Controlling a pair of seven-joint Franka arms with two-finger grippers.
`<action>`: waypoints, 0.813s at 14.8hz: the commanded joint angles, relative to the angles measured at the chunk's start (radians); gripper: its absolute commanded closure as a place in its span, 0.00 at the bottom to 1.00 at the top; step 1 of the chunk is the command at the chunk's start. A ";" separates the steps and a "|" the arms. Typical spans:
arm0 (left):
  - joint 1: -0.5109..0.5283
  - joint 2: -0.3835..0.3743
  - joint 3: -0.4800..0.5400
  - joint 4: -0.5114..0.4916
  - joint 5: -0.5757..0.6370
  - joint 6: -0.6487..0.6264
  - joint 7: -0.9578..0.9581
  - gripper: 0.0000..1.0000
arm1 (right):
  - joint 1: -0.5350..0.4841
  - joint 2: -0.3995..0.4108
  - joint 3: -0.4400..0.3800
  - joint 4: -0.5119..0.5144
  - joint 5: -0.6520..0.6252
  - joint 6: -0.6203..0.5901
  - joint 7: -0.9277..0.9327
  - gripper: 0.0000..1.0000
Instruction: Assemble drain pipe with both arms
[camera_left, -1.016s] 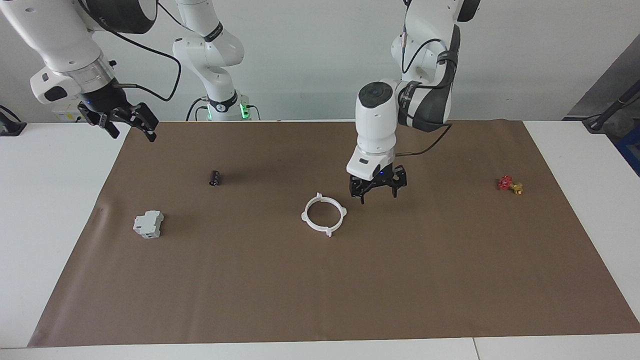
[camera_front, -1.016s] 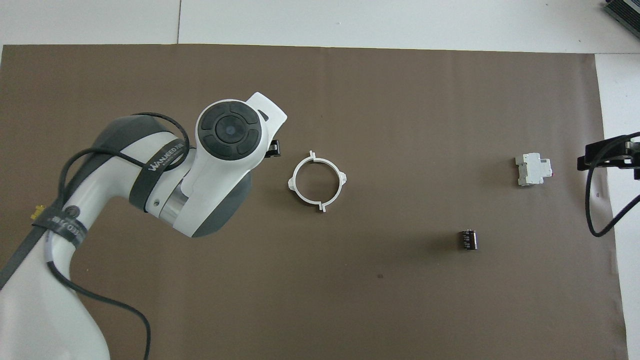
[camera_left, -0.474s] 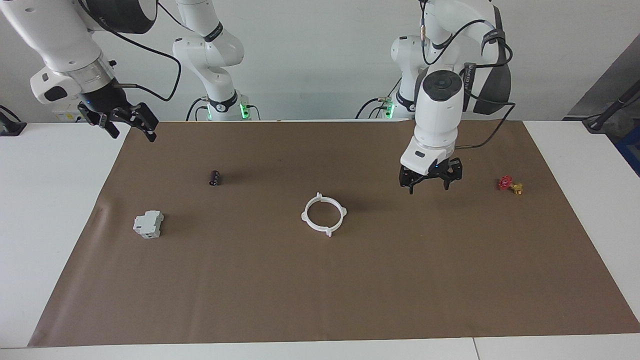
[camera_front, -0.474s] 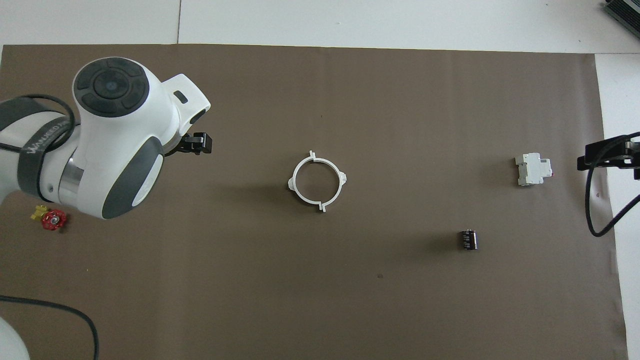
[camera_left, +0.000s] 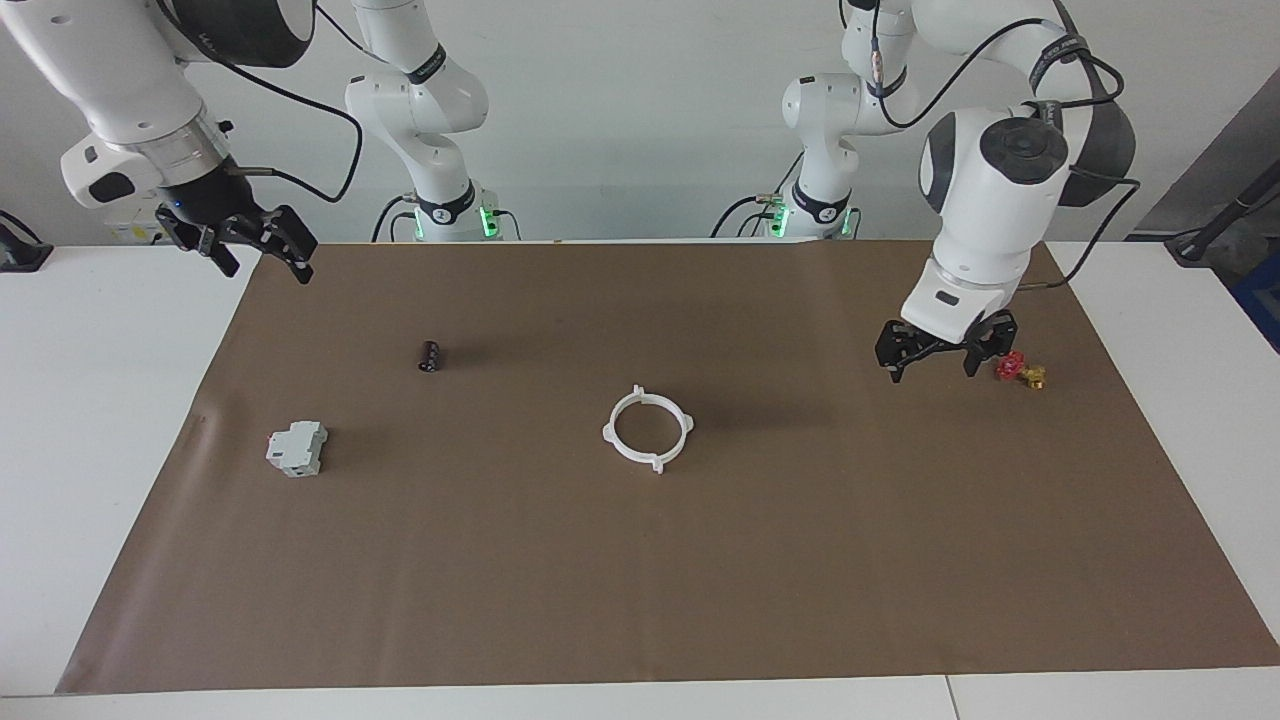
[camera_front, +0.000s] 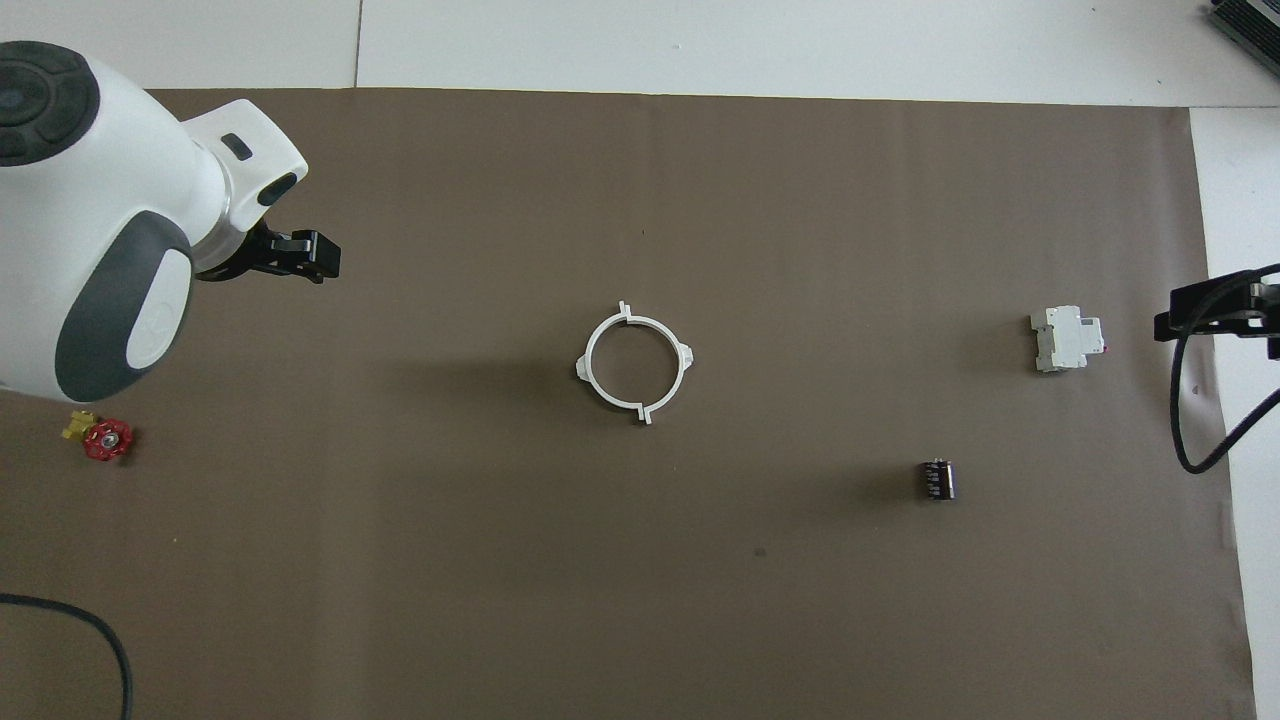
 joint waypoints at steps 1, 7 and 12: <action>0.056 -0.046 -0.002 0.032 -0.053 -0.089 0.104 0.00 | -0.005 -0.016 0.006 -0.015 0.003 -0.006 -0.025 0.00; 0.056 -0.078 -0.001 0.032 -0.057 -0.134 0.172 0.00 | -0.005 -0.015 0.006 -0.012 0.003 0.003 -0.031 0.00; 0.096 -0.128 0.004 0.048 -0.082 -0.192 0.267 0.00 | -0.008 -0.016 0.005 -0.012 0.003 0.003 -0.033 0.00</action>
